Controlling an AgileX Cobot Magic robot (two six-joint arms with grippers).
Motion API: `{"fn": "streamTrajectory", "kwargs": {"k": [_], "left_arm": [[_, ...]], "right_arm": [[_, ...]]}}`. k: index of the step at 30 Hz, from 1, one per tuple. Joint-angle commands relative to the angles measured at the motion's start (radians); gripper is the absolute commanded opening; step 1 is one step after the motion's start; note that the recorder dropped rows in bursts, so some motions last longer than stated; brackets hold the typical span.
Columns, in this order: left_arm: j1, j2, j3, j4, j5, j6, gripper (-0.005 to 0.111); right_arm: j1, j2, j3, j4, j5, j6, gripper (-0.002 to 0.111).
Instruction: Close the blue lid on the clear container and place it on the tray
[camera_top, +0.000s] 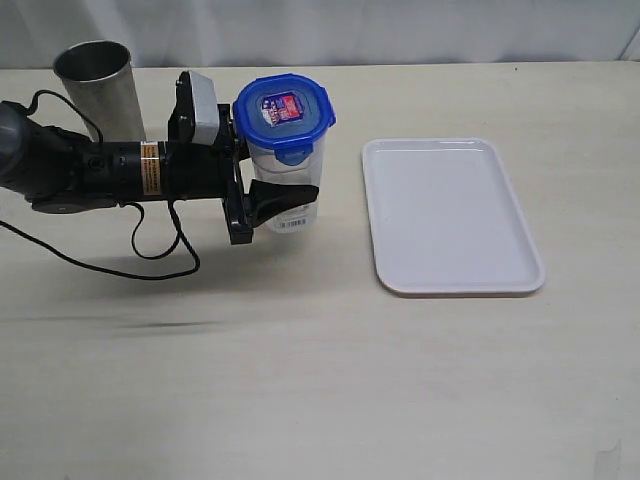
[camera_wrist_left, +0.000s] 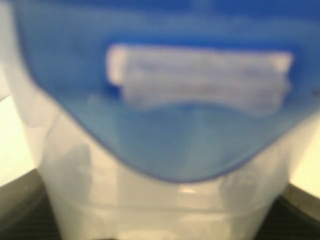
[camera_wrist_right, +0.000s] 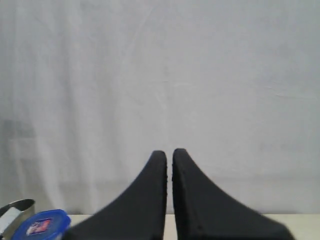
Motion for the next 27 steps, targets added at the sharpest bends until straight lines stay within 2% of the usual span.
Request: {"fn": "streamTrajectory", "kwargs": {"k": [1,18,22,27], "left_arm": [[0.000,-0.012,-0.004,-0.017,-0.034,-0.009,0.000],[0.000,-0.012,-0.004,-0.015,-0.034,-0.009,0.000],[0.000,-0.012,-0.004,-0.015,-0.034,-0.009,0.000],[0.000,-0.012,-0.004,-0.015,-0.034,-0.009,0.000]], "right_arm": [[-0.096,-0.004,0.061,0.014,-0.005,-0.004,0.004],[-0.109,-0.004,0.450,0.014,-0.018,-0.004,0.004],[-0.109,-0.004,0.453,0.015,0.045,-0.004,0.004],[-0.109,-0.004,0.453,0.015,0.041,-0.002,0.004]]}}
